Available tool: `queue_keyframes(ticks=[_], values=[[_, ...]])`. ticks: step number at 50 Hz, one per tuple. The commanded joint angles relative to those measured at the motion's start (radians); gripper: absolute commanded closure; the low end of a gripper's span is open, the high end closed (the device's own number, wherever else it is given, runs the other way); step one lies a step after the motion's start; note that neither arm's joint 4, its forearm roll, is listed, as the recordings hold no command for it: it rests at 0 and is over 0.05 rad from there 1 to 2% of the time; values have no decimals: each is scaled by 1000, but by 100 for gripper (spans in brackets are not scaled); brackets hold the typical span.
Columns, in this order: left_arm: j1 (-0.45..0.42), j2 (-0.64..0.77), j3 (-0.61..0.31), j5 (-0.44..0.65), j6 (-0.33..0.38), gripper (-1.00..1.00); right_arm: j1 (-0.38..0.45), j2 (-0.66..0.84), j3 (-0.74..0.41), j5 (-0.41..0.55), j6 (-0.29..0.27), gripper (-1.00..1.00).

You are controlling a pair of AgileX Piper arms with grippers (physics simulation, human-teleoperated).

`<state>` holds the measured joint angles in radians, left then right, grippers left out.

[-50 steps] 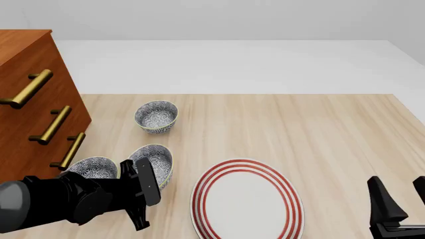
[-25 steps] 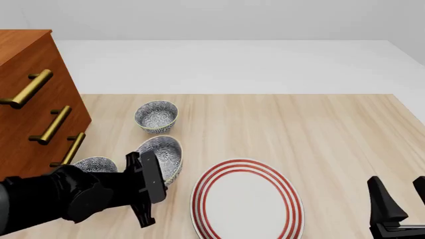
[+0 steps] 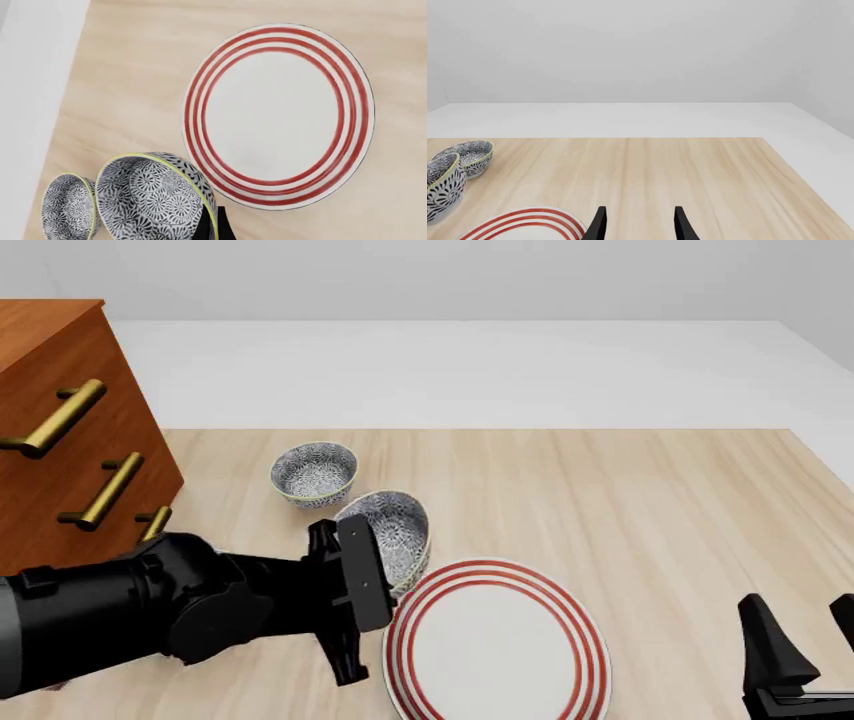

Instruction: Pick up the bowl and put it in the middle on the plate.

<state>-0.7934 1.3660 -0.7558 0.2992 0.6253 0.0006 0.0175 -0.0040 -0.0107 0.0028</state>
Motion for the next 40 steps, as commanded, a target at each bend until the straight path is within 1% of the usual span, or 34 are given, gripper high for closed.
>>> queue_keyframes(ticks=[1, 6, 11, 18, 23, 28, 32, 40], values=[[-90, 41, -122, 51, -45, 100, 0, 0, 0, 0, 0, -100], [-128, 67, -182, 79, -45, 100, 0, 0, 0, 0, 0, -100], [-159, 91, -213, 87, -54, 100, 0, 1, 0, 0, 1, -100], [-208, 129, -222, 82, -62, 100, 0, -1, 0, 0, 0, -100], [-246, 144, -243, 102, -79, 100, 0, 0, 0, 0, 0, -100], [-266, 159, -240, 103, -81, 100, 0, 0, 0, 0, 0, -100], [-267, 169, -228, 88, -75, 100, 0, 0, 0, 0, 0, -100], [-267, 195, -226, 94, -74, 100, 0, 0, 0, 0, 0, -100]])
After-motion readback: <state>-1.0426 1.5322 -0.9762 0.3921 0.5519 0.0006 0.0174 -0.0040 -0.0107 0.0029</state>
